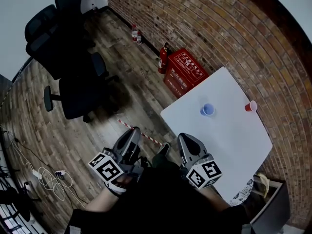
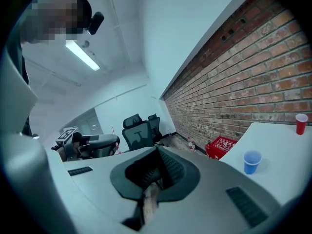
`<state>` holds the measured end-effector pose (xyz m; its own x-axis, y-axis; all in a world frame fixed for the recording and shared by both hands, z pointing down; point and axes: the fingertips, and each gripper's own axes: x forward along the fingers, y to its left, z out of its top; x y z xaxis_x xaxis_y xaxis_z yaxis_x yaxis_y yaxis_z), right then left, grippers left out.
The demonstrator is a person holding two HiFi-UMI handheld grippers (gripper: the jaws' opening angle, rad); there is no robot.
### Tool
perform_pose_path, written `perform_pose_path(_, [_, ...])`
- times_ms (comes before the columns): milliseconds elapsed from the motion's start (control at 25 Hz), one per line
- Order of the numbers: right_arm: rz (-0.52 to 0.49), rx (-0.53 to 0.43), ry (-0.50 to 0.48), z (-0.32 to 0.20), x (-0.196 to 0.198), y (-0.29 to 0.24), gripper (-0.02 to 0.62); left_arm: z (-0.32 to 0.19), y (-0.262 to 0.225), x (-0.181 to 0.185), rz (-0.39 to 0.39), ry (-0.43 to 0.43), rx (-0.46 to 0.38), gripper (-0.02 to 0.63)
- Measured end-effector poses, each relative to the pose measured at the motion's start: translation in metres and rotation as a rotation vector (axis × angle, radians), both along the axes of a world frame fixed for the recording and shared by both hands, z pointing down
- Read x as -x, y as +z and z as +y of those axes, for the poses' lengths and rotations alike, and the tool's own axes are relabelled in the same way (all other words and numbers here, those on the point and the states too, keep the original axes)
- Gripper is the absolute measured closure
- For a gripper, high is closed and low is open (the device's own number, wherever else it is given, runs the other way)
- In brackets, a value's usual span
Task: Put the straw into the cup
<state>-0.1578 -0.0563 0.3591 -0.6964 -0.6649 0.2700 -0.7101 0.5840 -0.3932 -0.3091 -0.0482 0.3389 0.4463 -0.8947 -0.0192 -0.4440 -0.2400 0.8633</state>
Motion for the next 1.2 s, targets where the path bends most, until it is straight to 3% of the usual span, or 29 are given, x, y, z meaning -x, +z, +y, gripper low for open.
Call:
perform_pose_path(400, [-0.063, 0.026, 0.016, -0.063, -0.029, 0.003, 0.572, -0.066, -0.006, -0.039, -0.067, 0.044, 0.026, 0.577])
perform_pose_path(760, [-0.140, -0.027, 0.084, -0.098, -0.073, -0.014, 0.572, -0.105, -0.035, -0.089, -0.176, 0.132, -0.032, 0.577])
perform_pose_path(1200, [-0.123, -0.008, 0.199, -0.118, -0.111, -0.009, 0.572, -0.138, -0.029, -0.123, -0.143, 0.242, -0.013, 0.577])
